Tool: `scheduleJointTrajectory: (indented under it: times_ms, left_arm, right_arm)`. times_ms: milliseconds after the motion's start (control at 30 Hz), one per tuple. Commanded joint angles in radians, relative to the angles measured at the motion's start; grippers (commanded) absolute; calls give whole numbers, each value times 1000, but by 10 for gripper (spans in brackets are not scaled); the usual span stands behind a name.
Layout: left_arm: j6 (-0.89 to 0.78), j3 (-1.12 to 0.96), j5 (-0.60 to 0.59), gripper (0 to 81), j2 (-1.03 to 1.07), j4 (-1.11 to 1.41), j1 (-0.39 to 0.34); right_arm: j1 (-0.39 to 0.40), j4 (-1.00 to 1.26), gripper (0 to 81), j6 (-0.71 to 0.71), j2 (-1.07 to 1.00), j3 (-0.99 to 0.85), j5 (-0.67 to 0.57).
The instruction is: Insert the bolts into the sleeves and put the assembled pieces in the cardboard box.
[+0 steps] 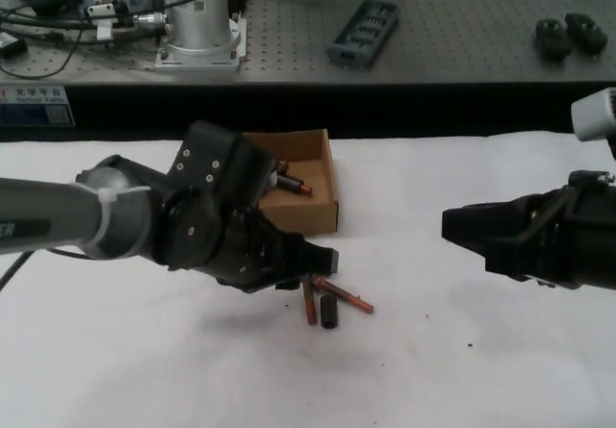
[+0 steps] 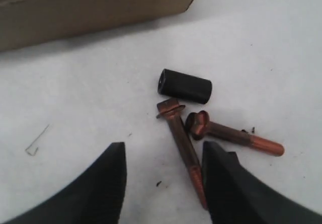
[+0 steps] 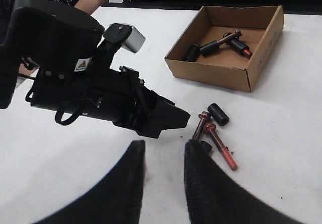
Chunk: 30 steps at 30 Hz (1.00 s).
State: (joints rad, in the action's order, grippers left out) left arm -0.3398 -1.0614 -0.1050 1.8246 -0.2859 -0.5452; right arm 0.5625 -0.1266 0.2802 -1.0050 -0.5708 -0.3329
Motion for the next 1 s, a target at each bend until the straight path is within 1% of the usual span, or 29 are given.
scheduleJointTrajectory:
  times_ms: [0,133,233,367,500,567,600,733,767,967]
  left_arm:
    - [10,-15,42,347,0,-12,-21]
    - [-2,-15,77,347,12,-12,-61]
    - [-29,-25,74,347,43,-12,-78]
    - [-80,-38,80,347,77,-12,-79]
    - [-87,-57,140,347,86,-8,-79]
    - [-87,-69,147,346,88,-6,-79]
    - [-87,-74,152,337,88,-6,-79]
    - [-88,-79,176,245,88,-6,-79]
    - [-88,-79,174,233,88,-8,-79]
    - [-126,-79,168,233,88,-19,-79]
  right_arm:
    - [-1,5,214,4,12,0,1]
    - [-1,5,214,4,12,0,1]
    - [-1,5,214,4,12,0,1]
    - [-1,-15,214,4,11,0,-23]
    - [-1,-40,214,4,11,0,-43]
    - [-1,-40,214,4,11,0,-43]
    - [-1,-40,214,4,11,0,-43]
    - [-1,-40,214,4,11,0,-43]
    - [-1,-40,214,4,11,0,-43]
    - [-1,-40,214,19,11,0,-43]
